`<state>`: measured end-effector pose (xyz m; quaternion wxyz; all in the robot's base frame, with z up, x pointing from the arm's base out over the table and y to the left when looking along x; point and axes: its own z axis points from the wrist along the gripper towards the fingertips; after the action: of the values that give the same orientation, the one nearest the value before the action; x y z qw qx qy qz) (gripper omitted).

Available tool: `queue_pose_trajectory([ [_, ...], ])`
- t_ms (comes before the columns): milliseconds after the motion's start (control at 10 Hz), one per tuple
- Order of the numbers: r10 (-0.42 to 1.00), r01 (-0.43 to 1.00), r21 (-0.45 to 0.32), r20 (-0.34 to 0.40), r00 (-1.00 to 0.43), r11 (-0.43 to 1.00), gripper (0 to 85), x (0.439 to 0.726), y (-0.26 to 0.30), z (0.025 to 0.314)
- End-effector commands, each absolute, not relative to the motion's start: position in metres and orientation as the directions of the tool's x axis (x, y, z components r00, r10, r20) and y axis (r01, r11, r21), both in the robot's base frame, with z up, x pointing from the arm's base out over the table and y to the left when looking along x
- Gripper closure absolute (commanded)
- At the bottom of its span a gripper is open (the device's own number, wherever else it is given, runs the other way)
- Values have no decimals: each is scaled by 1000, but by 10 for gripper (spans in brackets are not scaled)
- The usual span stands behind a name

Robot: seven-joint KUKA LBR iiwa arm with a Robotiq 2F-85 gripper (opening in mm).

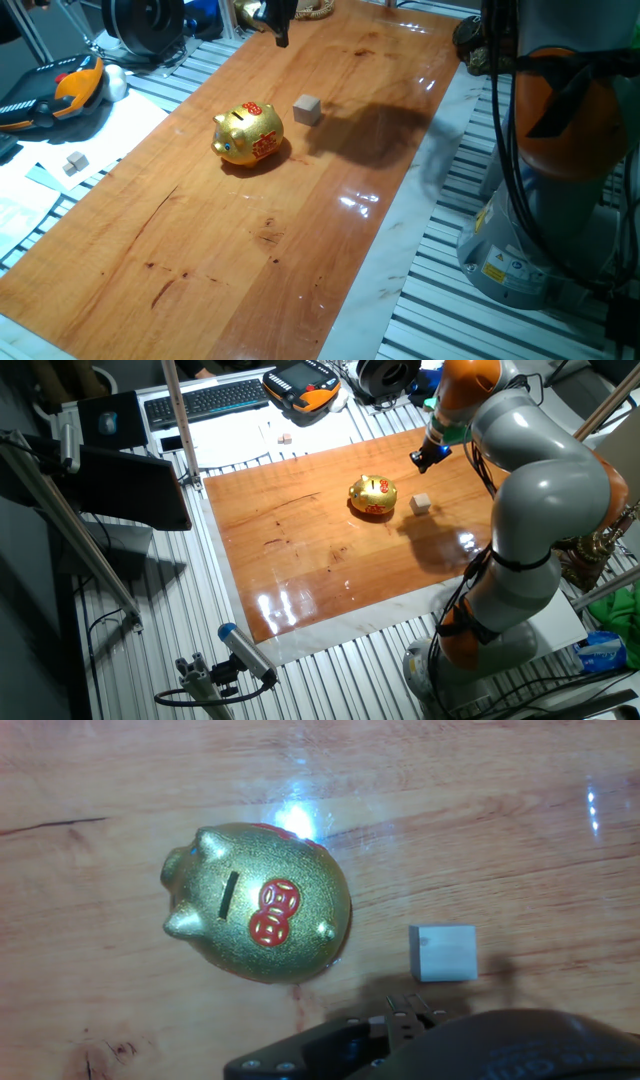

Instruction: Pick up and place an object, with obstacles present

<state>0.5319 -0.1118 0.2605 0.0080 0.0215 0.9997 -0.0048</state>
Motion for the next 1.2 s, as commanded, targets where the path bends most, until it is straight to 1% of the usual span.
queue_pose_trajectory([
  [0, 41, 41, -13, -16, -999, 999, 850, 532, -112, 260],
  [1100, 16, 16, -6, -20, -1000, 1000, 850, 532, -115, 263],
])
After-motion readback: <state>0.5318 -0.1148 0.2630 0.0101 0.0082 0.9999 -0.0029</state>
